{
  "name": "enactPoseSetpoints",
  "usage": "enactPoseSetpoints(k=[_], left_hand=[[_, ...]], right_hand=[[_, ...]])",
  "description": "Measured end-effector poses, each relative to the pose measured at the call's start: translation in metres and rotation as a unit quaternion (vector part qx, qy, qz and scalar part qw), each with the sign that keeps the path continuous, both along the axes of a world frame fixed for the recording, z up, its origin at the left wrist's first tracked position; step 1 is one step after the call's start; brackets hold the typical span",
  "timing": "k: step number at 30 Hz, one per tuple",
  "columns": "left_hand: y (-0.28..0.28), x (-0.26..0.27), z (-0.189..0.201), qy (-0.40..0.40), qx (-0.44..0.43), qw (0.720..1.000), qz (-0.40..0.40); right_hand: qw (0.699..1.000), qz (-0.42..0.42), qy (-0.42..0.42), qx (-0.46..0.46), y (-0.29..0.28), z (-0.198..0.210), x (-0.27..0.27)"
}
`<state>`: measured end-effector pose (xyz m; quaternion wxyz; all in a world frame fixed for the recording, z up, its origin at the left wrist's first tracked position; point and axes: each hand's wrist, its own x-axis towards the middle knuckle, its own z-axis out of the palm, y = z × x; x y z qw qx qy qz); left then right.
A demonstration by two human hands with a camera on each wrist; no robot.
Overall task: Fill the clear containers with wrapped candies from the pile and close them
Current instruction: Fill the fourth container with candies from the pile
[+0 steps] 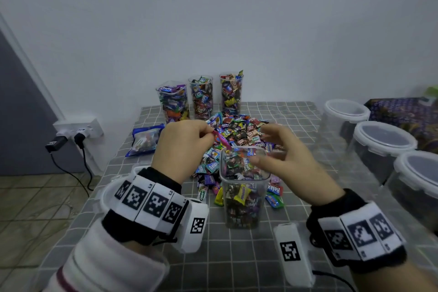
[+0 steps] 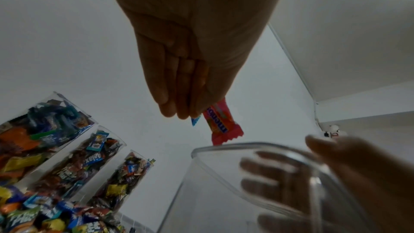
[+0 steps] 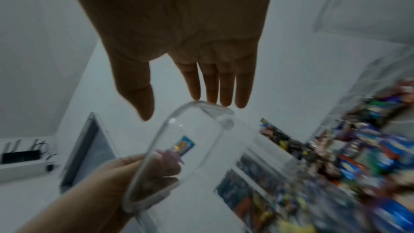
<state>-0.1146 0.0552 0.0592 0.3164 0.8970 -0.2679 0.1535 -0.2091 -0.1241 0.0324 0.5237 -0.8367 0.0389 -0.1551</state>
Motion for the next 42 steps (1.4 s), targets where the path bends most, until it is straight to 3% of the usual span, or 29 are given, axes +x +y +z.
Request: enactPoseSetpoints(k=[3,6,11,19,23,28,30,33,35,37,39,42], left_hand=[[-0.003,-0.009,0.002,-0.015,0.017,1.0,-0.022],[-0.008,-0.017,0.002,-0.034,0.061,0.997,-0.045],[-0.013,-0.025,-0.007,-0.078,0.101,0.987,-0.098],[-0.016,-0.025,-0.021,-0.135,0.093,0.977,-0.139],[-0.015,-0.025,-0.02,-0.123,0.045,0.979,-0.159],[-0.008,-0.019,-0.023,-0.075,-0.102,0.984,-0.128],[-0.005,-0.014,-0.023,-0.033,-0.16,0.981,-0.103],[0.0,-0.001,-0.027,0.046,-0.153,0.986,-0.054],[0.003,0.008,-0.032,0.096,-0.1,0.99,-0.028],[0.004,0.015,-0.038,0.123,-0.019,0.992,-0.018],[0.003,0.021,-0.047,0.142,0.052,0.988,-0.021],[-0.001,0.035,-0.066,0.152,0.147,0.977,-0.019]], right_hand=[[0.99,0.063,0.101,0.073,-0.003,-0.019,0.0],[0.976,0.109,0.103,0.158,-0.002,-0.027,0.001],[0.977,0.115,0.089,0.155,-0.005,-0.03,0.001],[0.978,0.115,0.078,0.153,-0.005,-0.031,0.001],[0.979,0.109,0.073,0.155,-0.006,-0.034,0.003],[0.979,0.108,0.064,0.158,-0.002,-0.035,0.001],[0.982,0.096,0.082,0.138,-0.003,-0.036,0.001],[0.987,0.044,0.102,0.116,-0.014,-0.037,0.001],[0.992,0.0,0.114,0.052,-0.024,-0.037,0.005],[0.987,-0.031,0.144,-0.07,-0.037,-0.044,0.014],[0.96,-0.034,0.192,-0.204,-0.049,-0.05,0.022],[0.917,-0.004,0.243,-0.316,-0.058,-0.061,0.034]])
